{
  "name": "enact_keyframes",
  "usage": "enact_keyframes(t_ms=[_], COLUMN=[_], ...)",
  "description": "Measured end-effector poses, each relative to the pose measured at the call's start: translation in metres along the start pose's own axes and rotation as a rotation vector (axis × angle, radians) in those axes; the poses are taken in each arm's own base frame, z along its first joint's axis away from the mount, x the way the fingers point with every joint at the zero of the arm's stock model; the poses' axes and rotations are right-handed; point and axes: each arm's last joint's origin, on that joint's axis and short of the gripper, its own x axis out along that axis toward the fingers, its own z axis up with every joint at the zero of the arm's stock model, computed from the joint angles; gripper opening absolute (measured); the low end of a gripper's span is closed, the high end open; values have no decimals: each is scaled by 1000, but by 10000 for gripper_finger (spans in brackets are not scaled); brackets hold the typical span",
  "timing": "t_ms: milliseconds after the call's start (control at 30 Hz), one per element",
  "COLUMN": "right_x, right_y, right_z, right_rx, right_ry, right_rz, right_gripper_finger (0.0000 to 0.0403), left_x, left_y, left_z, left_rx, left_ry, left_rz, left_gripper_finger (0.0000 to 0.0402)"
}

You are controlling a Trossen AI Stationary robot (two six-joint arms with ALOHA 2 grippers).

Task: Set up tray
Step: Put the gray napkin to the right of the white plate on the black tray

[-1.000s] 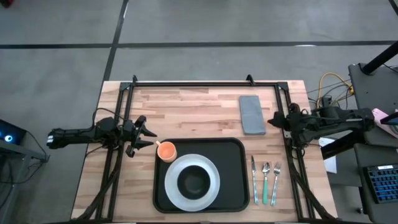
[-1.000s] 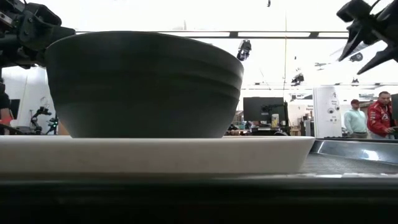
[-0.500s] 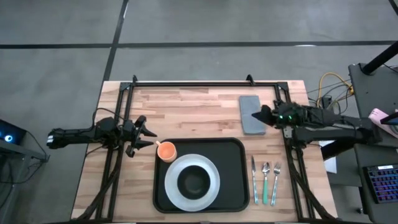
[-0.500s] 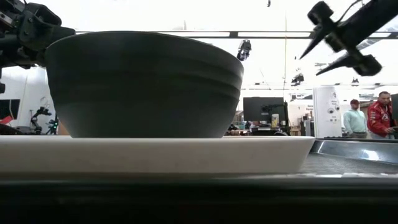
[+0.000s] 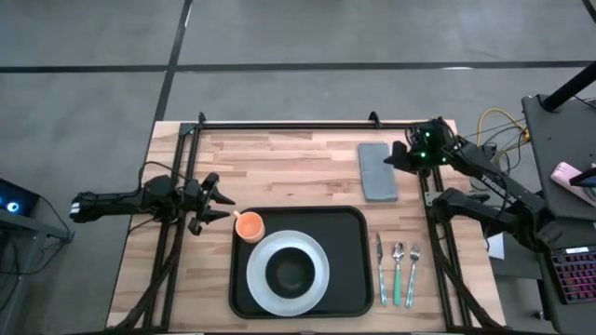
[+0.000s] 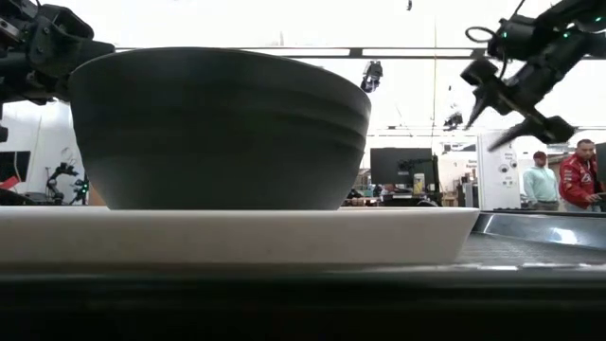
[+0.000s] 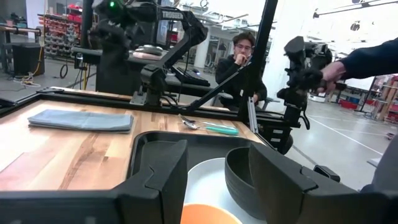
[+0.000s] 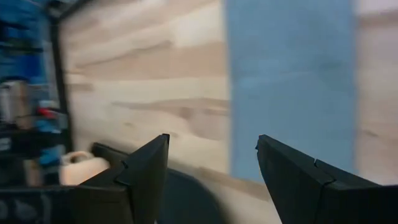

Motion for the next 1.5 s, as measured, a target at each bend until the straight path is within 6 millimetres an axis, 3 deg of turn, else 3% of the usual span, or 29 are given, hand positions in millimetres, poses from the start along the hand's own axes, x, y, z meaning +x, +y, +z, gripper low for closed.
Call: enact_keyframes(t_ms=[400, 867, 1500], right_x=[27, 44, 58], right_y=[-45, -79, -89], right_z=[-17, -33, -33], right_rx=[18, 49, 102], right_ry=[125, 156, 87], right_rz=[-170, -228, -185], right_gripper_finger=[224, 224, 222], left_x=[0, 0, 0], left_y=[0, 0, 0], left_z=[0, 0, 0], left_rx=[0, 0, 0], left_ry=[0, 0, 0], left_rz=[0, 0, 0], left_gripper_finger=[151, 151, 151])
